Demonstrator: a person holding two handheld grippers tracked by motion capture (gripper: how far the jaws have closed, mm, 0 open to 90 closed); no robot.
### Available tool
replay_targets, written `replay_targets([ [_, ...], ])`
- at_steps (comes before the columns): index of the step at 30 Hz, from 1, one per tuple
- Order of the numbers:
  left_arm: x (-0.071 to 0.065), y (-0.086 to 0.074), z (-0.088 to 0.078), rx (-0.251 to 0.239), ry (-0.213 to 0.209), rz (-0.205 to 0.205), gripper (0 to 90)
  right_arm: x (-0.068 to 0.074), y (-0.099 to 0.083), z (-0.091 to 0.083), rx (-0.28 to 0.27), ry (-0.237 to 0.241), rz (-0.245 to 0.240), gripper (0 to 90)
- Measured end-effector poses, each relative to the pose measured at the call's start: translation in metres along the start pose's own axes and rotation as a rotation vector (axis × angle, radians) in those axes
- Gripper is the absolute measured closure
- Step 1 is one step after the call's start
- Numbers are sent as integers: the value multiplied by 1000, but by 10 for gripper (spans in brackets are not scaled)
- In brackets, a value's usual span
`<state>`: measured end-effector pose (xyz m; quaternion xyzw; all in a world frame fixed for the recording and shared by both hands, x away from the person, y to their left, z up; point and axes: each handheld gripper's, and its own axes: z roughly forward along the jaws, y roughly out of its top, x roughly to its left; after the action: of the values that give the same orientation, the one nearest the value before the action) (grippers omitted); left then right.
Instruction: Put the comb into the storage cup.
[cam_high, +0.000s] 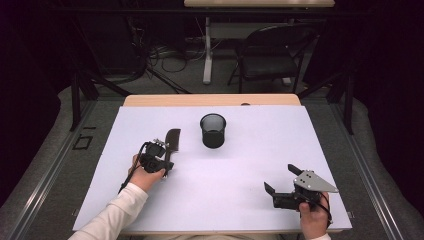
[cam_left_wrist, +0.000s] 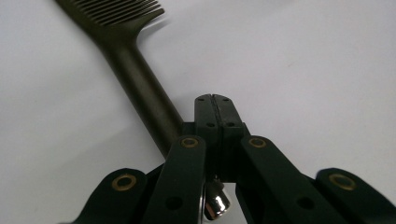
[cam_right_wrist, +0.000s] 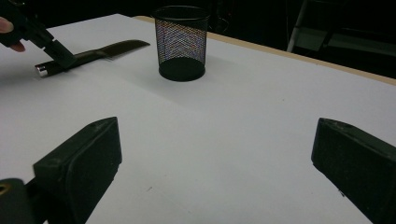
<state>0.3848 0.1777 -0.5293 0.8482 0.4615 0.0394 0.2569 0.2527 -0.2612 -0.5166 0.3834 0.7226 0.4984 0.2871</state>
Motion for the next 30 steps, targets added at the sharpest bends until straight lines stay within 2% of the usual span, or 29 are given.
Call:
replay_targets([
  [14,16,-16,-11,1,14,-32,900,1,0,0,2,0,-2,13],
  [30,26,-20,-14,-5,32,-63,900,1,0,0,2,-1,-4,13],
])
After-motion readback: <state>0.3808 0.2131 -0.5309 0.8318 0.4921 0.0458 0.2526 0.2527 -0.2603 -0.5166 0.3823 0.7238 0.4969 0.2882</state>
